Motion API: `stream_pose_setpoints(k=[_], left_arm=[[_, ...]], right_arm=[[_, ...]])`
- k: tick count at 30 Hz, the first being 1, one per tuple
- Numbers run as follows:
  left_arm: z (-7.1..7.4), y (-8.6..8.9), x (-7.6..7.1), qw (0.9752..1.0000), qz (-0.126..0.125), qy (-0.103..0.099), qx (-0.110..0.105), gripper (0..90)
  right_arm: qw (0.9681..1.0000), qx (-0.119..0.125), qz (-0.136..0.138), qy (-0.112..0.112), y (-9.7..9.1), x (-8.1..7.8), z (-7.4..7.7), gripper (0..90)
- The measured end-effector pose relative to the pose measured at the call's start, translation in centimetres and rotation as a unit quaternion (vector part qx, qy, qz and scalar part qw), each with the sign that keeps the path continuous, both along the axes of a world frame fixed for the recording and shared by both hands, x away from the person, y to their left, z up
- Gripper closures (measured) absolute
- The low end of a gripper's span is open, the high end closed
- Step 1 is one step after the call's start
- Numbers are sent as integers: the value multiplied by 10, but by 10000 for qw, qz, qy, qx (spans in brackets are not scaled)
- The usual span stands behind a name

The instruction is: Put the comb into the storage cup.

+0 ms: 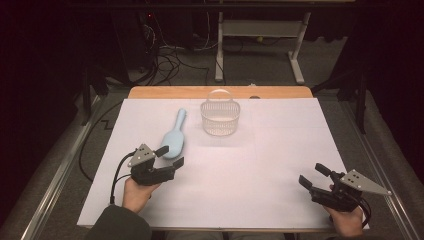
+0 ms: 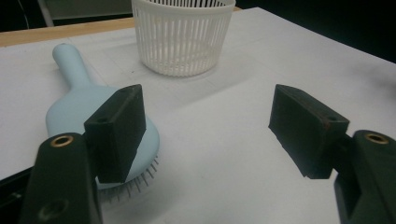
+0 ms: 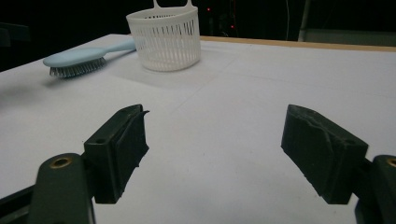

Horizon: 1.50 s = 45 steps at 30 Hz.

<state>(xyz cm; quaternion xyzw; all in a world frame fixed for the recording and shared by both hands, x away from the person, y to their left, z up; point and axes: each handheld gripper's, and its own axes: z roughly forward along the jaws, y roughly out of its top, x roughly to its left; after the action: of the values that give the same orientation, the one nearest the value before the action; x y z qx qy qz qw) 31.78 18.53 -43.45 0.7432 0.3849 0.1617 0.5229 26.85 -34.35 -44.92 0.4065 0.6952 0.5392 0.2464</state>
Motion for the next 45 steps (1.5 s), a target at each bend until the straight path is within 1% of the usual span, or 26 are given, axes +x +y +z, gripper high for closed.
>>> stream_pose_setpoints(k=[4, 5, 9, 18, 20, 26, 29, 33, 35, 36, 40, 43, 45], left_arm=[[1, -4, 4, 10000, -19, 13, -48, 261], [1, -6, 7, 10000, -29, 18, -55, 261], [1, -9, 12, 10000, -42, 48, -60, 261], [2, -16, 26, 9998, -43, 152, -132, 261], [3, -17, 29, 9999, -23, 142, -95, 262], [7, -19, 35, 9999, 14, 105, -106, 261], [11, -21, 42, 9999, 38, 108, -39, 262], [14, -23, 47, 9999, 58, 111, -11, 262], [16, -25, 51, 9999, 54, 84, 87, 262], [16, -25, 51, 9999, 54, 84, 87, 262], [19, -29, 60, 9997, 51, 130, 187, 263], [21, -31, 64, 9997, 54, 149, 185, 263], [22, -32, 67, 9996, 48, 162, 245, 263]], right_arm=[[10000, 2, 10, 4, 0, 0, 0, 225], [10000, 0, 9, 0, 0, 0, 0, 225], [10000, 3, 11, 5, 0, 0, 0, 225], [10000, 9, 25, 12, 0, 0, 0, 225], [10000, 11, 29, 14, 0, 0, 0, 225], [10000, 13, 31, 19, 0, 0, 0, 225], [10000, 16, 40, 15, 0, 0, 0, 225], [10000, 35, 32, -5, 0, 0, 0, 225], [10000, 33, 40, 5, 0, 0, 0, 225], [10000, 33, 40, 5, 0, 0, 0, 225], [10000, 36, 45, 7, 0, 0, 0, 225], [10000, 34, 55, 8, 0, 0, 0, 225], [10000, 34, 56, 8, 0, 0, 0, 225]])
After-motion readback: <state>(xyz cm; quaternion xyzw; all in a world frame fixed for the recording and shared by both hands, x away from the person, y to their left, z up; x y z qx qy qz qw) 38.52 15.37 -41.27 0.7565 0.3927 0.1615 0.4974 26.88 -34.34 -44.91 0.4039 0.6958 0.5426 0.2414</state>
